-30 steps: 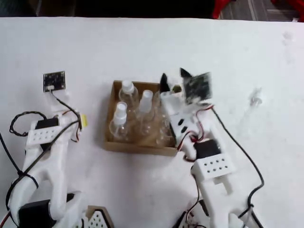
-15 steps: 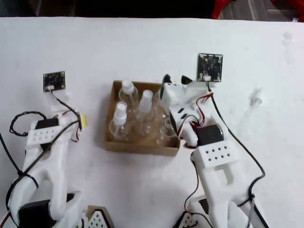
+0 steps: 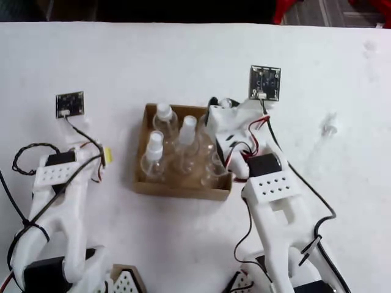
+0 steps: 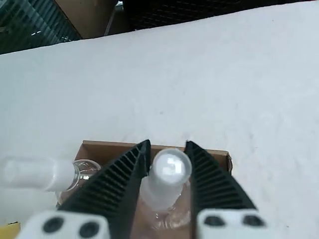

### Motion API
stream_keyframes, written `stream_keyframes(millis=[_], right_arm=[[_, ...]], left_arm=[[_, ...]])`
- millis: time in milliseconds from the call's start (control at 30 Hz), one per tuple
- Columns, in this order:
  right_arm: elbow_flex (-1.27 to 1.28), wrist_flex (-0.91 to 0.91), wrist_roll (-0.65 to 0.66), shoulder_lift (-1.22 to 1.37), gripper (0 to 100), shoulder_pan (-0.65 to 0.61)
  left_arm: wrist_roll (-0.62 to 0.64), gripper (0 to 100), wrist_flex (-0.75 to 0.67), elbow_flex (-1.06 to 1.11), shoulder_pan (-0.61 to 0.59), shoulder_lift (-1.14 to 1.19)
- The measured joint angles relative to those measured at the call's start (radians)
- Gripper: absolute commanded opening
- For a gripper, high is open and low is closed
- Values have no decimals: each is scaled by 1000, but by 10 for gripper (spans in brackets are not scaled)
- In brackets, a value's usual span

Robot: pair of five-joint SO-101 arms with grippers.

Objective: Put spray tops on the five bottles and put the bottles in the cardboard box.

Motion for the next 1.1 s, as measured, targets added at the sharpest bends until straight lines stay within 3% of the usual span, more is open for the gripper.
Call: stream_keyframes(millis=[133, 367, 767, 1000, 1100], right_arm=[[0, 0, 2, 0, 15, 0], [0, -6, 198, 0, 15, 0], [0, -32, 213, 0, 19, 0], [0, -32, 218, 0, 198, -31], [0, -32, 218, 0, 204, -31]], left_arm=[[0, 177, 0, 0, 0, 0], [0, 177, 0, 0, 0, 0], [0, 177, 0, 0, 0, 0], [0, 177, 0, 0, 0, 0], [0, 177, 0, 0, 0, 0]])
